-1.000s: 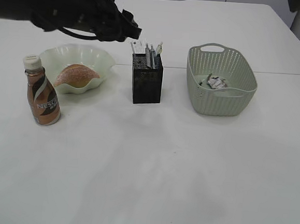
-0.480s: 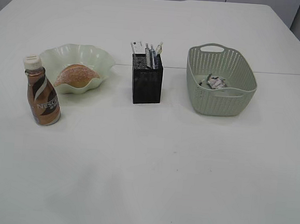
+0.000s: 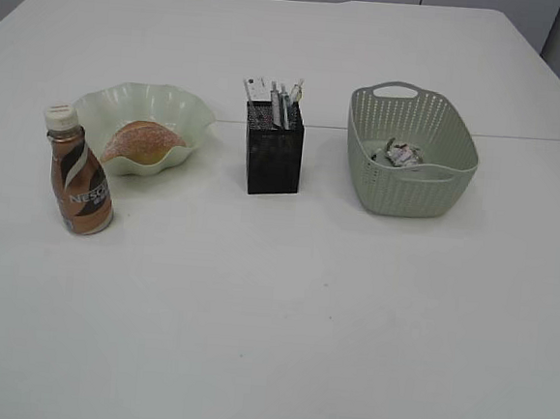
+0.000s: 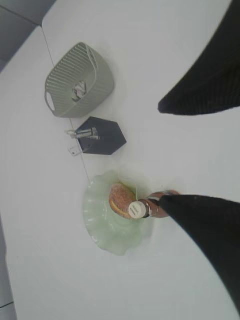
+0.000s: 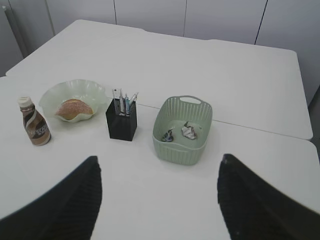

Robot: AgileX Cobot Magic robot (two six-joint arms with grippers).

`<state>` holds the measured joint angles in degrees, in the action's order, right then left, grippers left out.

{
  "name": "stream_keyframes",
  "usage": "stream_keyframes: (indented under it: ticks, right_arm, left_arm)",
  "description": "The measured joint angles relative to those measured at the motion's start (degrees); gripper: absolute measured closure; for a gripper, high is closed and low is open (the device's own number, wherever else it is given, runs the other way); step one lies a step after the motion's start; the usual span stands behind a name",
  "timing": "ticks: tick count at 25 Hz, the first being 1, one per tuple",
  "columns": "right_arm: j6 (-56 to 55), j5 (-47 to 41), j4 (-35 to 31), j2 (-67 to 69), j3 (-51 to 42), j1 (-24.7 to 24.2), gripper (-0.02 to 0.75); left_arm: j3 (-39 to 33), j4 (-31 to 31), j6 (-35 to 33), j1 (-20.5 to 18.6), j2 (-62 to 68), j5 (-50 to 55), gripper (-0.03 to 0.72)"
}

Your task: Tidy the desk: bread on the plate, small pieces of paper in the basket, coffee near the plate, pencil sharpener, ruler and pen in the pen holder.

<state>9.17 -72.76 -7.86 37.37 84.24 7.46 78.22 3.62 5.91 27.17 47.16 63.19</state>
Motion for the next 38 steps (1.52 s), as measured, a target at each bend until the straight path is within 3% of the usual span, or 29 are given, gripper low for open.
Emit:
stream_keyframes:
  ticks: [13, 22, 31, 38]
  right_arm:
    - [2.85, -0.23, -4.75, -37.77, -30.70, 0.00, 0.205]
    - [5.01, 3.98, -4.35, -38.82, -42.45, 0.00, 0.205]
    - [5.26, 7.32, -4.46, -38.82, -52.73, 0.00, 0.206]
    - [5.26, 7.43, -3.71, -38.82, -54.87, 0.00, 0.206]
  left_arm:
    - [-28.53, -3.62, -1.76, 0.00, -46.45, 1.83, 0.307]
    - [-41.89, -5.05, -9.37, -0.48, -46.49, 1.61, 0.306]
    - [-46.65, -5.18, -10.62, -0.48, -46.49, 1.56, 0.306]
    - [-48.09, -5.26, -10.62, -0.48, -46.49, 0.43, 0.306]
